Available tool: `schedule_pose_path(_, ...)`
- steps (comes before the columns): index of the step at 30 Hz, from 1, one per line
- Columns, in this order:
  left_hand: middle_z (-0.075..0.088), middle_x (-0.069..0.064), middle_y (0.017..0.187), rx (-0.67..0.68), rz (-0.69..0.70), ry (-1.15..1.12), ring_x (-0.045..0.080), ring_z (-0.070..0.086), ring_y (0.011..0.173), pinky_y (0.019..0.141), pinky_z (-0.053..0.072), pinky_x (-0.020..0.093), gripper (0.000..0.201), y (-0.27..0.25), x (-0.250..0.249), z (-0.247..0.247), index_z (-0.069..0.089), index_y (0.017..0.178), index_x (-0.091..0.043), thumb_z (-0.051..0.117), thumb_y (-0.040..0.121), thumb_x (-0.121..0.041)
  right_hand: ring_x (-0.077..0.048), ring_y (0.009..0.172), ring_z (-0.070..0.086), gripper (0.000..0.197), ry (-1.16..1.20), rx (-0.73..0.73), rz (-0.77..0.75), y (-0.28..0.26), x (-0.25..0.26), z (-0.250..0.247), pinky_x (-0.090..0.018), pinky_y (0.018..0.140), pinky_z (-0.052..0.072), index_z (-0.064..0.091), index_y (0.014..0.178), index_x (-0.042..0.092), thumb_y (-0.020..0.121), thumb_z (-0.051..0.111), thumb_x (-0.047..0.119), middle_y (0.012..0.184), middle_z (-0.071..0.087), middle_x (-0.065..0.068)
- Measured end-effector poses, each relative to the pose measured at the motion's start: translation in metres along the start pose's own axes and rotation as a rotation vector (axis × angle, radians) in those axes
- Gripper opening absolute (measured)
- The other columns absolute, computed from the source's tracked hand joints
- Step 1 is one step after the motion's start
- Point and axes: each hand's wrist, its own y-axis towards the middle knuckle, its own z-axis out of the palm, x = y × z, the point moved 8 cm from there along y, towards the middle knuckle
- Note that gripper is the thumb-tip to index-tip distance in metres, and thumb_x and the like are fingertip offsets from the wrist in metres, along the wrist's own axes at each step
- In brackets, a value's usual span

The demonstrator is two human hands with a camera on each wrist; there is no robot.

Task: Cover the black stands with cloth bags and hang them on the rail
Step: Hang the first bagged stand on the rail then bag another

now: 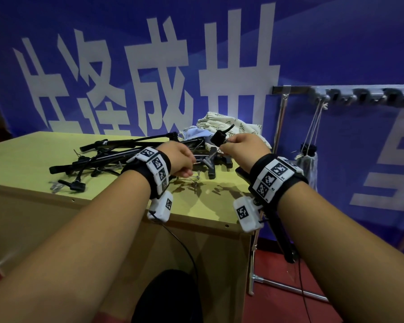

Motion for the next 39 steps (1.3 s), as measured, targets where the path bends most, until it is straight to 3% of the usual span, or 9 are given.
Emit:
schedule_pose_path(6, 0.076, 0.024, 0.1, -0.025, 0.083, -0.318, 0.025, 0.079, 0.086, 0.075, 0.065, 0.03, 0.014, -0.006, -0.027, -0.006, 0.076, 0.102, 0.001, 0.069, 0.092, 0.008, -0.018, 0.072, 0.061, 0.019, -0.002, -0.05, 0.012, 0.003, -0.006, -0.009, -0.034, 0.069, 0.056, 0.079, 0.099, 0.004, 0.092, 0.076, 0.021, 0.087, 0.073, -0.012)
schedule_pose_path(12, 0.077, 0.023, 0.101, -0.011, 0.154, -0.398, 0.03, 0.078, 0.095, 0.087, 0.064, 0.037, 0.013, -0.004, -0.049, 0.016, 0.081, 0.095, -0.006, 0.072, 0.092, 0.002, -0.02, 0.068, 0.059, 0.016, 0.062, -0.09, 0.065, 0.005, -0.021, -0.024, -0.035, 0.065, 0.052, 0.076, 0.094, 0.008, 0.092, 0.071, 0.023, 0.075, 0.071, -0.002)
schedule_pose_path(16, 0.08, 0.016, 0.093, -0.021, 0.141, -0.436, 0.023, 0.079, 0.091, 0.092, 0.061, 0.037, 0.019, 0.001, -0.061, 0.035, 0.083, 0.096, -0.009, 0.069, 0.091, 0.003, -0.015, 0.051, 0.05, 0.015, 0.153, -0.094, 0.095, 0.001, -0.028, -0.036, -0.034, 0.059, 0.045, 0.079, 0.099, 0.012, 0.097, 0.069, 0.022, 0.062, 0.073, 0.014)
schedule_pose_path(22, 0.078, 0.019, 0.092, -0.059, 0.169, -0.466, 0.022, 0.078, 0.082, 0.079, 0.065, 0.03, 0.027, 0.012, -0.077, 0.051, 0.081, 0.102, -0.008, 0.06, 0.091, 0.005, -0.032, 0.058, 0.055, 0.016, 0.139, -0.145, 0.056, 0.003, -0.033, -0.055, -0.045, 0.063, 0.055, 0.081, 0.093, 0.016, 0.095, 0.068, 0.024, 0.076, 0.079, 0.004)
schedule_pose_path(24, 0.076, 0.018, 0.087, -0.058, 0.18, -0.475, 0.019, 0.073, 0.074, 0.075, 0.064, 0.028, 0.03, 0.016, -0.082, 0.057, 0.079, 0.107, -0.007, 0.058, 0.092, 0.007, -0.045, 0.075, 0.068, 0.015, 0.147, -0.171, 0.042, 0.005, -0.039, -0.062, -0.055, 0.078, 0.062, 0.08, 0.092, 0.017, 0.095, 0.068, 0.026, 0.089, 0.082, -0.002)
schedule_pose_path(27, 0.072, 0.017, 0.081, -0.016, 0.188, -0.505, 0.02, 0.071, 0.072, 0.075, 0.063, 0.028, 0.03, 0.024, -0.091, 0.073, 0.075, 0.113, -0.004, 0.058, 0.092, 0.01, -0.024, 0.097, 0.075, 0.017, 0.14, -0.216, 0.0, 0.01, -0.047, -0.074, -0.046, 0.095, 0.059, 0.077, 0.094, 0.019, 0.097, 0.069, 0.034, 0.091, 0.082, 0.005)
schedule_pose_path(34, 0.069, 0.016, 0.081, 0.017, 0.269, -0.463, 0.021, 0.069, 0.073, 0.069, 0.063, 0.028, 0.028, 0.049, -0.113, 0.114, 0.075, 0.111, -0.004, 0.06, 0.092, 0.01, 0.001, 0.078, 0.072, 0.019, 0.22, -0.31, -0.026, 0.02, -0.073, -0.105, -0.025, 0.073, 0.052, 0.075, 0.1, 0.018, 0.1, 0.069, 0.035, 0.087, 0.082, 0.009)
schedule_pose_path(36, 0.069, 0.016, 0.081, 0.044, 0.289, -0.458, 0.021, 0.069, 0.076, 0.071, 0.063, 0.029, 0.028, 0.055, -0.12, 0.127, 0.076, 0.11, -0.006, 0.06, 0.092, 0.009, 0.002, 0.064, 0.065, 0.016, 0.189, -0.34, -0.02, 0.022, -0.081, -0.115, -0.024, 0.066, 0.049, 0.076, 0.1, 0.019, 0.099, 0.069, 0.033, 0.088, 0.081, 0.008)
schedule_pose_path(39, 0.069, 0.018, 0.082, 0.089, 0.307, -0.459, 0.026, 0.067, 0.079, 0.073, 0.062, 0.031, 0.03, 0.066, -0.131, 0.149, 0.078, 0.1, -0.013, 0.06, 0.091, 0.009, -0.005, 0.075, 0.068, 0.013, 0.203, -0.364, -0.003, 0.026, -0.096, -0.129, -0.023, 0.07, 0.053, 0.074, 0.103, 0.014, 0.099, 0.067, 0.024, 0.096, 0.082, 0.004)
